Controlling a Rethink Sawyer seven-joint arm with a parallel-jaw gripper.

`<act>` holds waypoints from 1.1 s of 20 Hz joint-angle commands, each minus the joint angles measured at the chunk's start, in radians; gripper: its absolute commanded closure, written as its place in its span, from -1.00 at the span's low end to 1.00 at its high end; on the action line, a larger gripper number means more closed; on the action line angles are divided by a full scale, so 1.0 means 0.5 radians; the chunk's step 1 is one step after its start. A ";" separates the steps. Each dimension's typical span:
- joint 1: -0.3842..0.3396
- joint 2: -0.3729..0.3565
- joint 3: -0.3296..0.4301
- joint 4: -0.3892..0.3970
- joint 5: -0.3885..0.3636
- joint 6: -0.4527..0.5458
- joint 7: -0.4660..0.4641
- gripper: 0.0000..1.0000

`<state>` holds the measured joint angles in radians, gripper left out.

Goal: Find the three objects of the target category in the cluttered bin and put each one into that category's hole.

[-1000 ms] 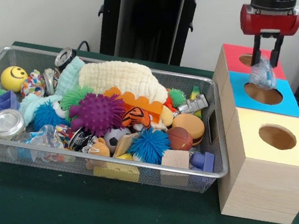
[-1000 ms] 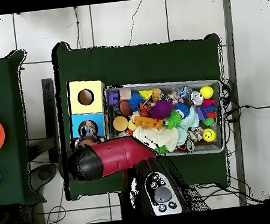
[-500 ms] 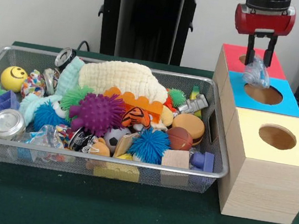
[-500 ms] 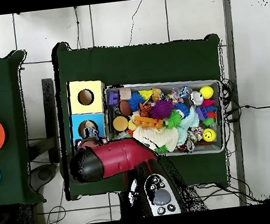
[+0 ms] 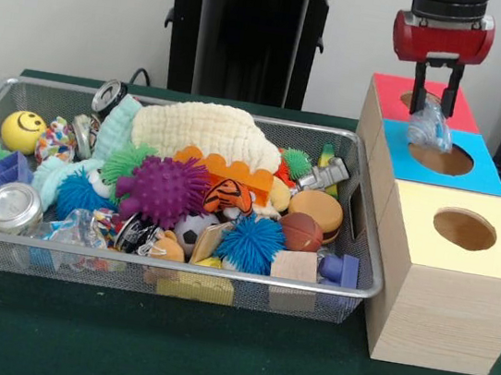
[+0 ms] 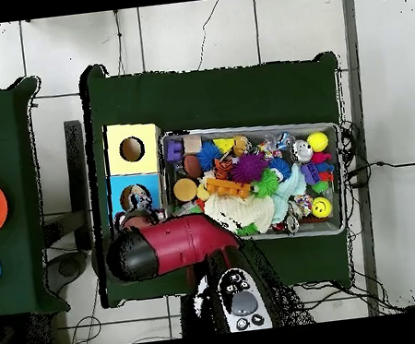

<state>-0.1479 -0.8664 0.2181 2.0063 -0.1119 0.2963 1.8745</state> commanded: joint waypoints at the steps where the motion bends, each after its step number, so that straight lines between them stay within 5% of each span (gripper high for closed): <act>1: 0.038 0.246 -0.053 -0.075 -0.084 -0.225 0.244 1.00; 22: 0.006 0.563 -0.039 -0.120 -0.112 -0.505 0.153 1.00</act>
<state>-0.1280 -0.6754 0.2078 1.9825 -0.1106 0.0530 1.8745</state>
